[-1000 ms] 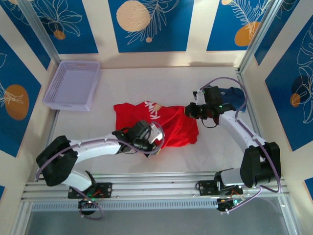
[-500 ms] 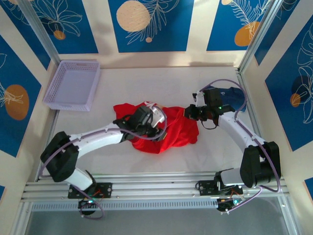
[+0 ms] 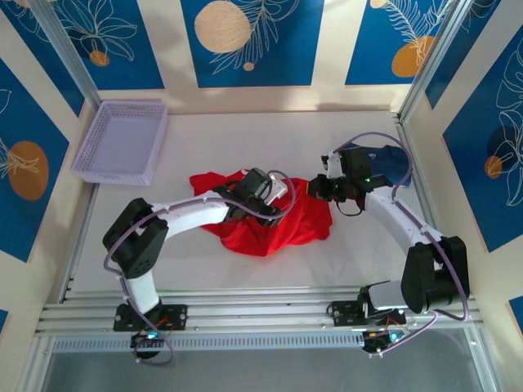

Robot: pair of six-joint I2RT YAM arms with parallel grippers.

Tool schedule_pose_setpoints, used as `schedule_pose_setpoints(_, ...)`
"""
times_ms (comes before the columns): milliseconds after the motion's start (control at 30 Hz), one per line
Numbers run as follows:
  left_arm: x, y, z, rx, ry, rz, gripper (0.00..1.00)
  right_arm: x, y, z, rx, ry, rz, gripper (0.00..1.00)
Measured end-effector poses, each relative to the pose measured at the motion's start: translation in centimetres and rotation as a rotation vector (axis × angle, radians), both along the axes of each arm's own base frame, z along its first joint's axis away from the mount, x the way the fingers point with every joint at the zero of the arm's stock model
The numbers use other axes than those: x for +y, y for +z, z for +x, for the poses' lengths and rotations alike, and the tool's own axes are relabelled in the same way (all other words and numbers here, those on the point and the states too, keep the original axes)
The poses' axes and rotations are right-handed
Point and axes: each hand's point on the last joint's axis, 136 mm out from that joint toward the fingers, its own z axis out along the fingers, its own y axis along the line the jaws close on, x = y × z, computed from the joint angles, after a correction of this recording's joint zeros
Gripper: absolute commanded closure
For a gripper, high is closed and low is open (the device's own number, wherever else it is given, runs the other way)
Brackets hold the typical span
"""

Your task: Fold the inside-out t-shirt

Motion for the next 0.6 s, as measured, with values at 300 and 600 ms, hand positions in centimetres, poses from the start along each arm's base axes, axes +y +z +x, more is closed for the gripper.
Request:
schedule_pose_setpoints(300, -0.1, -0.6, 2.2, -0.006, 0.03, 0.019, 0.87, 0.1, -0.4, -0.3, 0.006, 0.006, 0.006, 1.0)
schedule_pose_setpoints(600, 2.8, 4.7, 1.9, 0.131, 0.111, -0.32, 1.0, -0.8, 1.1, -0.6, -0.094, 0.0, -0.104, 1.0)
